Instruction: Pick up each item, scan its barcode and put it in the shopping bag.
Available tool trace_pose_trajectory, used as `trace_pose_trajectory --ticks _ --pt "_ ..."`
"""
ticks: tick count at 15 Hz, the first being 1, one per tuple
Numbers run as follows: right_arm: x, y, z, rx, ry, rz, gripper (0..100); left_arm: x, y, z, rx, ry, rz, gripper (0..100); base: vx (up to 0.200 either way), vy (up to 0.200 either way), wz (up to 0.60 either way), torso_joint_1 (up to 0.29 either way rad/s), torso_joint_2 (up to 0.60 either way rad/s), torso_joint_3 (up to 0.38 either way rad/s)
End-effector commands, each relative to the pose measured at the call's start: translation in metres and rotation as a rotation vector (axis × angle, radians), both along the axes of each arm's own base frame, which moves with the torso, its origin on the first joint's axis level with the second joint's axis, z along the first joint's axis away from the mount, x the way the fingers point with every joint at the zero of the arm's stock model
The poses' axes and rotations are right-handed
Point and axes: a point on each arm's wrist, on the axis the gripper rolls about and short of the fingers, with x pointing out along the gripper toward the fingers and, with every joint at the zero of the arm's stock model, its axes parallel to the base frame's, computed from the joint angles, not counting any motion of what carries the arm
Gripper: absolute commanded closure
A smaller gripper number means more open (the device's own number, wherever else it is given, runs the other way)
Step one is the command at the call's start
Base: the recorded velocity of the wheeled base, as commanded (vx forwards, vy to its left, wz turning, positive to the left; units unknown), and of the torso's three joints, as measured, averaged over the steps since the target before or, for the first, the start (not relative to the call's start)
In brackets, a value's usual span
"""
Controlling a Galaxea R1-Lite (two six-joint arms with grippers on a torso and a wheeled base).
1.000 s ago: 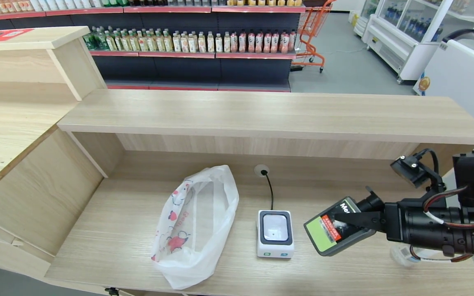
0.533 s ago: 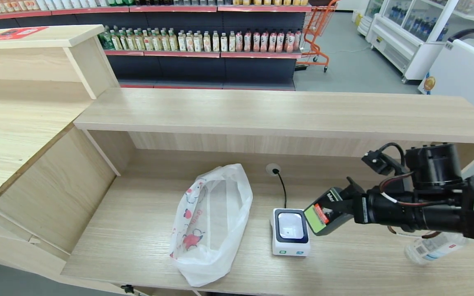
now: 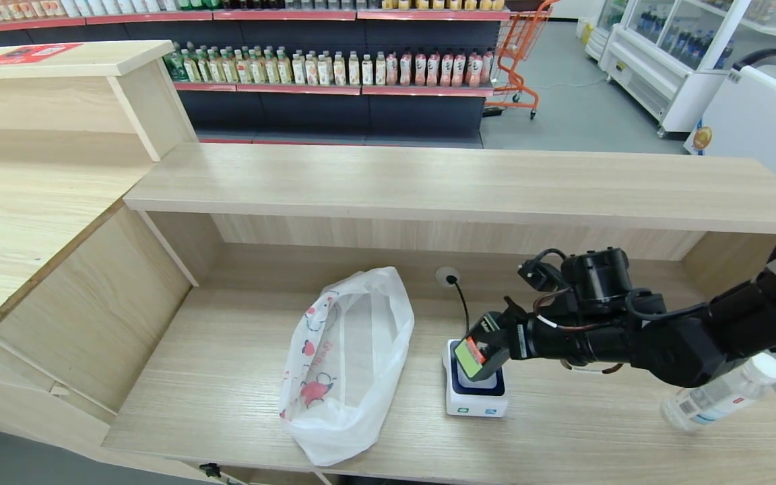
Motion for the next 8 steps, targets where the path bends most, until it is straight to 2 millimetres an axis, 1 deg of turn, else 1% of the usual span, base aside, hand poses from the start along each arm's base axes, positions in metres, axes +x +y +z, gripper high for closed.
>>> trace_pose_trajectory --ticks 1,7,8 --pt "0.0118 0.0090 -0.0152 -0.009 0.026 0.012 100 0.0000 0.0000 0.0000 0.000 -0.001 -0.001 0 0.000 0.000 0.00 0.000 0.00 0.000" --pt "0.0128 0.0130 -0.0180 -0.014 0.032 0.020 100 0.0000 0.0000 0.0000 0.000 -0.001 0.001 0 0.000 0.000 0.00 0.000 0.00 0.000" --pt "0.0125 0.0128 -0.0149 -0.010 0.024 0.019 100 0.0000 0.0000 0.0000 0.000 -0.001 0.001 0 0.000 0.000 0.00 0.000 0.00 0.000"
